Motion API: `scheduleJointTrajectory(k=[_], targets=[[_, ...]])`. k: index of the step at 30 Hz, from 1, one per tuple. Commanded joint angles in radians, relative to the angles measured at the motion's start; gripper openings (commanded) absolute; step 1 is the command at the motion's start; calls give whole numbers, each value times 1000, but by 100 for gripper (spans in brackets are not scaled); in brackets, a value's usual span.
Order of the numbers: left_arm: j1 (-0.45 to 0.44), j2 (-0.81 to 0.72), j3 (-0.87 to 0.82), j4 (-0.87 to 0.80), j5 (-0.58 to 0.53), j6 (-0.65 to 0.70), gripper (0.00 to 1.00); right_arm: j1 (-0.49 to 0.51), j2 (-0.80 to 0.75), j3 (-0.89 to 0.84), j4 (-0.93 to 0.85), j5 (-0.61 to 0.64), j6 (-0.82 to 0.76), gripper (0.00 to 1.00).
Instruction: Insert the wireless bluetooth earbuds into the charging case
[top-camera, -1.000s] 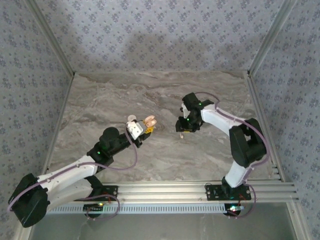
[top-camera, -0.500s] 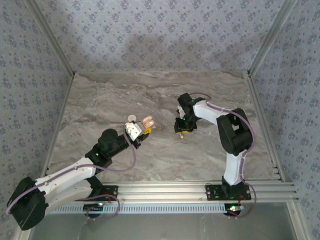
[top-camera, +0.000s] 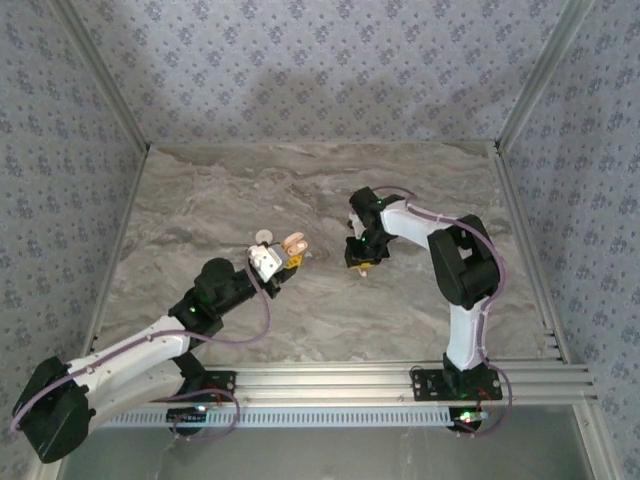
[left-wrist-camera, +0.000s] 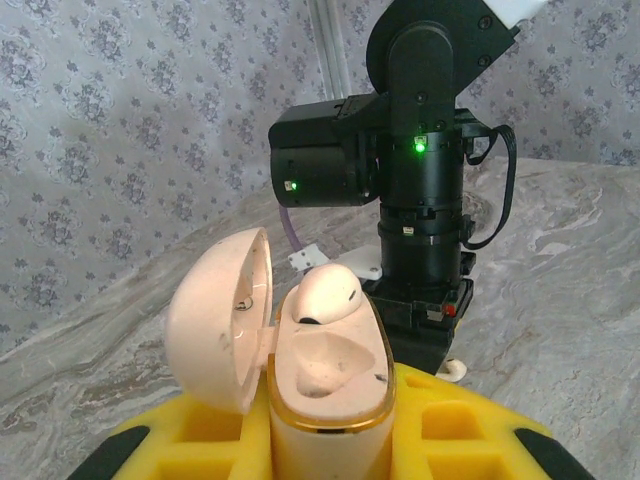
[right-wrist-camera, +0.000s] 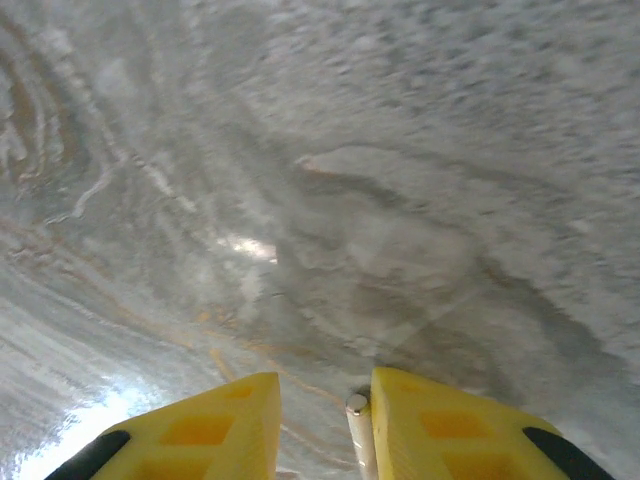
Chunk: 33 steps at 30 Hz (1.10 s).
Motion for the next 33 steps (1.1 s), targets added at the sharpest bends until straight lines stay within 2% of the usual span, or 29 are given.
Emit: scheduleJointTrajectory(k=[1,11,17,26,33], targets=[[-3,-20,-1,8,-12,7,13,17,17,25,-37,-21,-28,31],[-4,-17,1,-1,-11,10,13,54,-20,22,-99,-46,-77,29],[-3,-12,2,-6,-7,14,13,74,-92,-16,-107,-46,-63,29],[-3,2,1,7,-3,19,14,68,-311,-113,-105,17,119,37],[-3,11,5,12,2,18,14,12,-367,-305,-32,13,284,41]])
